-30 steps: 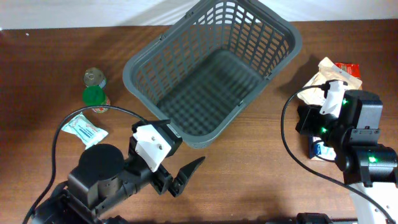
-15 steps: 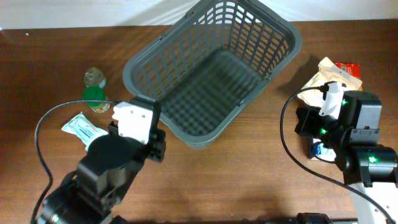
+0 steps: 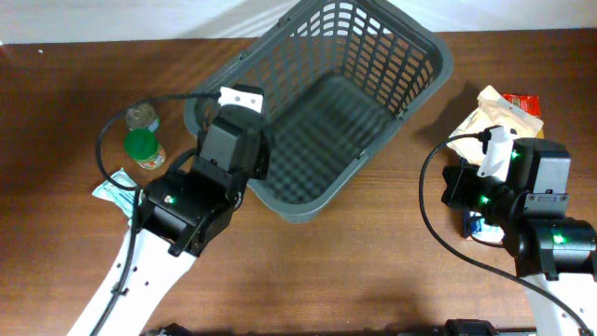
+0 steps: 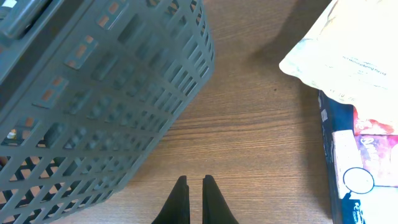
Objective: Pack container
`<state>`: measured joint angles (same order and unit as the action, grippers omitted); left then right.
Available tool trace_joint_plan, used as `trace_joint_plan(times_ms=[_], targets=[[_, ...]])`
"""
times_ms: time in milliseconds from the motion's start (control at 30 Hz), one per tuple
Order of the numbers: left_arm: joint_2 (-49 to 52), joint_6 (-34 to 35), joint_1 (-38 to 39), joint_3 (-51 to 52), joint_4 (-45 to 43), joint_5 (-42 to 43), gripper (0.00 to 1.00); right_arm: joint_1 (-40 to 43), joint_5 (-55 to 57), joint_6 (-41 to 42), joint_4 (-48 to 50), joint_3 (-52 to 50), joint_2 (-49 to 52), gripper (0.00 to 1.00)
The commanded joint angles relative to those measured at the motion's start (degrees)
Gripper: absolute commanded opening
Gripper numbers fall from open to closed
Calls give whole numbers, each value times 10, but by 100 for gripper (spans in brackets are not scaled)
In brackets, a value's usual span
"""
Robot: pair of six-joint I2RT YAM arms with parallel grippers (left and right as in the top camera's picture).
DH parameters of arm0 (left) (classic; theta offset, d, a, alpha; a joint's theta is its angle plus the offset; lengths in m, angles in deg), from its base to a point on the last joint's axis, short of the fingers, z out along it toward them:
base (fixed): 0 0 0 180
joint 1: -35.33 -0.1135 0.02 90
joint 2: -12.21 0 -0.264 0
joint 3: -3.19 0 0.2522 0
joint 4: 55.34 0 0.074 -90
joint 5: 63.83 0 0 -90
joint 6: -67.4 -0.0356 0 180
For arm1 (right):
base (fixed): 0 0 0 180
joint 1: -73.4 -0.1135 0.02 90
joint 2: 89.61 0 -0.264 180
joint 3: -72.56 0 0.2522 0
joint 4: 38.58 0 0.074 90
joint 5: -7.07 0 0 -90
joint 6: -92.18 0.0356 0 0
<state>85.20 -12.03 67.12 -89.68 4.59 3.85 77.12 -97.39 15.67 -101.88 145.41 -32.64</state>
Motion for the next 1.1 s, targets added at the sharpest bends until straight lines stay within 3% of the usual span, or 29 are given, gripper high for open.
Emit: trace_joint_plan(times_ms=[0,100,200,367,667,1067], targets=[[-16,7,40,-82,37,15,2,4,-3,-2,0,11,0,4],[-23,-16,92,-115,75,27,2,4,-3,-2,0,11,0,4],[-28,-84,153,-122,111,95,2,4,-2,-2,0,11,0,4],[-30,-87,206,-122,182,121,2,6,3,-11,9,11,0,4],[-30,-143,246,-121,215,263,2,6,1,-13,46,11,9,4],[40,-176,260,-90,242,266,2,6,-4,-12,55,12,23,3]])
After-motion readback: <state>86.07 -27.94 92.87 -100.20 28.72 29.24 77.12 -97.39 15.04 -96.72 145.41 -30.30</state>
